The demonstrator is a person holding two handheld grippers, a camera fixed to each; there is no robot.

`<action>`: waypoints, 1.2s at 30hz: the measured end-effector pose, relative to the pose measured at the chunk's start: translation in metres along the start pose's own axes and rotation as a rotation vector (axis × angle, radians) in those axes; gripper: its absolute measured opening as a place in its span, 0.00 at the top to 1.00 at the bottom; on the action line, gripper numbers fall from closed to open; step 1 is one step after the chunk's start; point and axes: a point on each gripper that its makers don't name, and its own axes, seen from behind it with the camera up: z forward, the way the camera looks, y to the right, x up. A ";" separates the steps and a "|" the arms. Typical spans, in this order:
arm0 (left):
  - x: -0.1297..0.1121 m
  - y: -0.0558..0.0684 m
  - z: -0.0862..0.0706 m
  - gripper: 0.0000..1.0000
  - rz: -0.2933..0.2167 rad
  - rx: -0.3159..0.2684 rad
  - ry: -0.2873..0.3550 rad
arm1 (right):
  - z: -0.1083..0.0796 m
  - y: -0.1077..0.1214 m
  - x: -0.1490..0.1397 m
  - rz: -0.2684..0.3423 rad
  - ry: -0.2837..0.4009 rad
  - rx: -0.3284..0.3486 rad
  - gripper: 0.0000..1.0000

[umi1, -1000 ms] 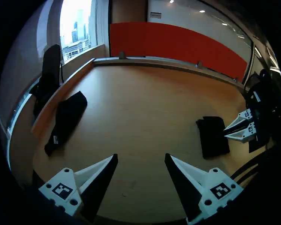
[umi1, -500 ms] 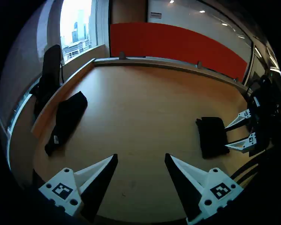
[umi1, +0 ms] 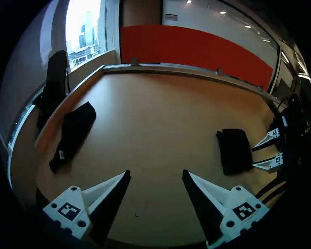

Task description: Fold towel

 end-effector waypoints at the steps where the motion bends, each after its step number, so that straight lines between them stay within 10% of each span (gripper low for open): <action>1: 0.000 0.000 0.000 0.07 0.000 -0.001 0.000 | 0.000 0.000 -0.002 0.004 -0.002 -0.002 0.20; 15: -0.001 0.004 0.001 0.07 0.000 -0.005 -0.003 | 0.001 -0.005 -0.037 0.045 -0.056 -0.012 0.22; 36: -0.001 0.004 0.002 0.07 -0.002 -0.013 -0.005 | 0.012 -0.008 -0.050 0.119 -0.071 -0.022 0.54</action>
